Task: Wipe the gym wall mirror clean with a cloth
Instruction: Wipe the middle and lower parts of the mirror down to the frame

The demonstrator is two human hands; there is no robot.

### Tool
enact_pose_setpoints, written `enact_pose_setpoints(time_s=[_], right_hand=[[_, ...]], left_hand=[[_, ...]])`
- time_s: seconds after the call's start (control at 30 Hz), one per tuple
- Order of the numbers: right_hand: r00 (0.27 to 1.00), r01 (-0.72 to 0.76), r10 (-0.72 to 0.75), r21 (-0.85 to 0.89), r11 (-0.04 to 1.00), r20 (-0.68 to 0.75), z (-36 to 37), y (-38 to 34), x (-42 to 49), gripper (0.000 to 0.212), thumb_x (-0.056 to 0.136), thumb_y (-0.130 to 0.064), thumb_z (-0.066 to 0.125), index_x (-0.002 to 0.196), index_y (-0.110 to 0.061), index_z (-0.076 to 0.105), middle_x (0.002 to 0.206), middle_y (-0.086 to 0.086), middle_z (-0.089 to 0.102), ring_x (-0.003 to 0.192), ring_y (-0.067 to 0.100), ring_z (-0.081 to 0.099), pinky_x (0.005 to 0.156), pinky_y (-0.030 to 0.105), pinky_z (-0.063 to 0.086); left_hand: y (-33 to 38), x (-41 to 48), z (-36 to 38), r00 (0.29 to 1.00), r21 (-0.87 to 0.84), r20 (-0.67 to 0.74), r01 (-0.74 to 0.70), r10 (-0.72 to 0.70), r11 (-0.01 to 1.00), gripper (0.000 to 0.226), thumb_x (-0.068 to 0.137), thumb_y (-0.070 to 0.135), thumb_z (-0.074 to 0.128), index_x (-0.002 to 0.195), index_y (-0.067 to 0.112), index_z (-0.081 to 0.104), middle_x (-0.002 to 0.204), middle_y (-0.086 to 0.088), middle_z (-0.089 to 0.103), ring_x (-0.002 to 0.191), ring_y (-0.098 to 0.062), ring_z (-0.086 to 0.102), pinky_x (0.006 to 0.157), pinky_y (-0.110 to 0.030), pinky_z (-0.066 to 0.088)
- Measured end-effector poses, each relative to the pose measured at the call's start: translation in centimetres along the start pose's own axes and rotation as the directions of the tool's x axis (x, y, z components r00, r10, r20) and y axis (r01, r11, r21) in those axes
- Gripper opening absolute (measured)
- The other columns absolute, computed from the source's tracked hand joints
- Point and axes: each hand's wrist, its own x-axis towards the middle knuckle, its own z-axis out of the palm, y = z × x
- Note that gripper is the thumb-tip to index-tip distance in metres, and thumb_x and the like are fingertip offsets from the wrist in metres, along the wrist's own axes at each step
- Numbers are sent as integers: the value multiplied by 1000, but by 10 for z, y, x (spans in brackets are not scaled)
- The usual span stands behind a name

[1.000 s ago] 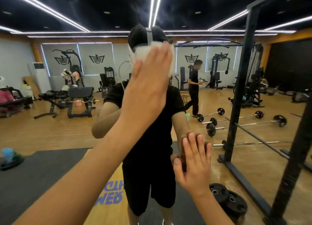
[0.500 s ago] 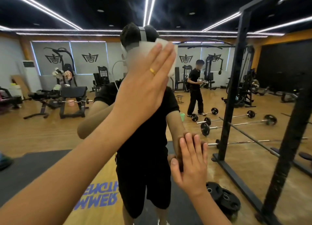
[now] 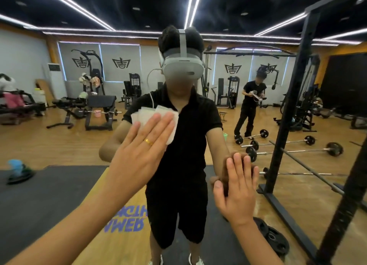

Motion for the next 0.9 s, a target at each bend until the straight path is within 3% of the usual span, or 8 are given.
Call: enact_pose_setpoints(time_s=[0.2, 0.33, 0.47, 0.63, 0.7, 0.9], right_hand=[[1000, -7, 7, 8, 1000, 12, -2, -5, 3, 75, 96, -32, 46, 164, -18, 18, 173, 0, 10, 159, 25, 10, 129, 50, 3], [997, -47, 45, 29, 998, 66, -8, -7, 3, 73, 97, -36, 47, 161, -11, 25, 173, 0, 10, 160, 27, 7, 128, 52, 1], [988, -111, 101, 77, 991, 120, -14, -30, 6, 73, 94, -36, 49, 156, -5, 30, 173, 2, 10, 159, 35, 8, 128, 54, -1], [990, 82, -94, 121, 989, 104, -5, -86, 24, 66, 96, -27, 50, 156, -8, 31, 173, 1, 12, 159, 26, 11, 128, 52, 1], [987, 91, -107, 133, 987, 117, 7, -99, 26, 67, 97, -26, 50, 158, -10, 29, 172, 3, 16, 159, 27, 15, 128, 52, 2], [988, 134, -126, -81, 988, 93, 36, -94, 14, 72, 101, -35, 41, 165, -15, 15, 173, 6, 10, 159, 27, 12, 129, 50, 4]], left_hand=[[19, 53, 0, 947, -205, -144, 254, -286, 945, 58, 109, 18, 37, 163, 10, 18, 172, -6, 14, 160, -21, 3, 130, -43, 1], [25, -5, 16, 986, -154, -69, 142, -154, 978, 64, 108, 19, 36, 165, 15, 8, 173, -1, 2, 160, -21, 2, 129, -42, 5], [15, -66, 21, 994, -41, -9, 106, -106, 994, 65, 108, 20, 38, 166, 11, 11, 174, -3, 4, 160, -24, 10, 129, -44, 9], [17, -65, 19, 991, -99, -32, 125, -129, 987, 65, 106, 19, 42, 165, 11, 15, 174, -2, 8, 160, -22, 12, 129, -44, 12], [12, -72, 19, 992, -94, -27, 120, -123, 988, 66, 106, 19, 43, 165, 11, 16, 174, -3, 9, 160, -22, 12, 129, -44, 12], [-10, -59, 16, 998, -35, -56, 30, -32, 999, 66, 107, 22, 41, 166, 11, 13, 173, -5, 11, 160, -23, 13, 129, -43, 8]])
